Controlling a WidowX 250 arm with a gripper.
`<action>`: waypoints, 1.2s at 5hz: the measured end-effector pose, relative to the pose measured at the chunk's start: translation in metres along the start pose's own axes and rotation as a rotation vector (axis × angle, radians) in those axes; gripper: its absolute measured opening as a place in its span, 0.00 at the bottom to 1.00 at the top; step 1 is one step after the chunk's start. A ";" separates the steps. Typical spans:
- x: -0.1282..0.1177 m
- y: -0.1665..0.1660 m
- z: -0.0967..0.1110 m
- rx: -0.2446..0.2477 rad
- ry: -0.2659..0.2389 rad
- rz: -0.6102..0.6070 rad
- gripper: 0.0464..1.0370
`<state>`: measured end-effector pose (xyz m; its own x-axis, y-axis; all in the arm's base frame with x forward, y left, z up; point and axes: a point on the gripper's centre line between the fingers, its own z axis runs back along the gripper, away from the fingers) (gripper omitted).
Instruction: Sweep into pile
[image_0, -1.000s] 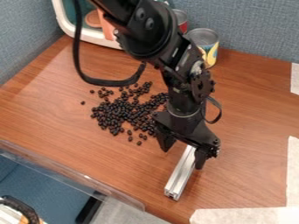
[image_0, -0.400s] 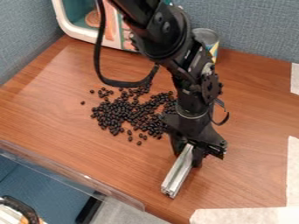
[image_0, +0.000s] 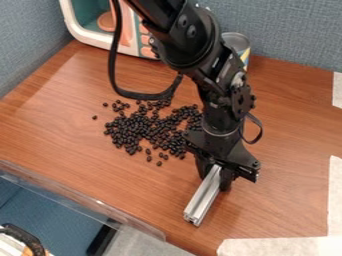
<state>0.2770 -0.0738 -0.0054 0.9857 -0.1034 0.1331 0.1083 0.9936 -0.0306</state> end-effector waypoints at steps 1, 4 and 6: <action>-0.007 0.000 0.000 0.001 0.045 0.002 0.74; 0.003 -0.007 0.005 -0.036 0.039 0.050 0.96; 0.004 -0.007 0.004 -0.032 0.048 0.050 0.63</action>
<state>0.2797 -0.0811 -0.0006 0.9949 -0.0561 0.0834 0.0619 0.9957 -0.0682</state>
